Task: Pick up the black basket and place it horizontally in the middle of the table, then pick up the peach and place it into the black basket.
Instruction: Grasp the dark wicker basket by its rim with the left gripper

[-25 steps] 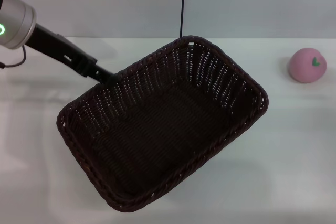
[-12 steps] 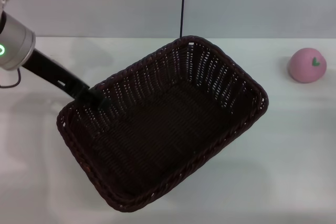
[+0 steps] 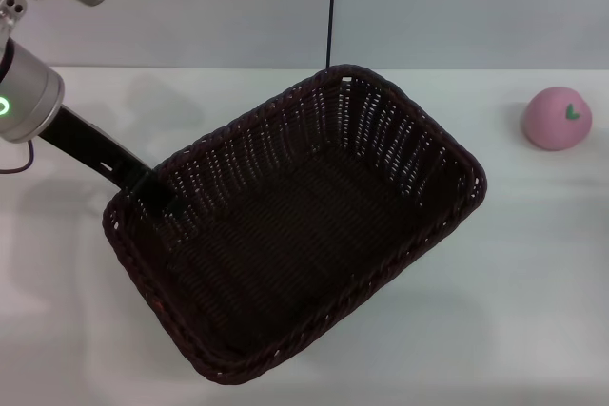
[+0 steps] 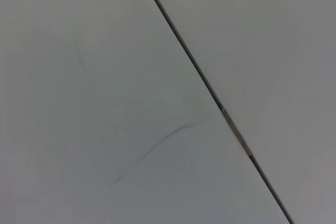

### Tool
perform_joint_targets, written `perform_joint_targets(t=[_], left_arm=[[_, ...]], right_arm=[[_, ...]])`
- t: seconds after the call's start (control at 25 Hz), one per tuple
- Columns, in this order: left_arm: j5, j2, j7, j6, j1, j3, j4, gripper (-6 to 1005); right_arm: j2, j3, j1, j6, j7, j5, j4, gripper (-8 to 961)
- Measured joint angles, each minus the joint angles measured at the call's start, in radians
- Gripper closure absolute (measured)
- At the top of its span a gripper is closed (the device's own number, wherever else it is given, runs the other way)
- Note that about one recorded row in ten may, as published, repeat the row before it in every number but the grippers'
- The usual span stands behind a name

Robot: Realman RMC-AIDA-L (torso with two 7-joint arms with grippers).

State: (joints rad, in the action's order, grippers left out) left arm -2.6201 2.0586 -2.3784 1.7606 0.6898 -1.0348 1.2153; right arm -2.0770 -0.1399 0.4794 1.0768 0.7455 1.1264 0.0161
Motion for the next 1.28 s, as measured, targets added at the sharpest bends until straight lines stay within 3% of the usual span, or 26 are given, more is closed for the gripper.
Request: perform_joint_targets(t=[0.44,0.48,1.0,1.28], left_arm=[[0.000,0.000,0.010,0.002,-0.005,-0.005,0.000,578],[0.000,0.000,0.011,0.002,-0.005,-0.005,0.000,804],[0.025,0.003,0.074,-0.039,-0.025,0.006,0.040,812],[0.145,0.001,0.179,-0.045,-0.048,0.049,0.079,812]], right_arm=[[0.000,0.005,0.005,-0.013,0.000,-0.004,0.003,443],[0.000,0.006,0.005,-0.013,0.000,-0.004,0.003,443],[0.000,0.006,0.003,-0.023,0.000,-0.005,0.005,444],[0.000,0.008,0.002,-0.023,0.006,-0.005,0.005,444]])
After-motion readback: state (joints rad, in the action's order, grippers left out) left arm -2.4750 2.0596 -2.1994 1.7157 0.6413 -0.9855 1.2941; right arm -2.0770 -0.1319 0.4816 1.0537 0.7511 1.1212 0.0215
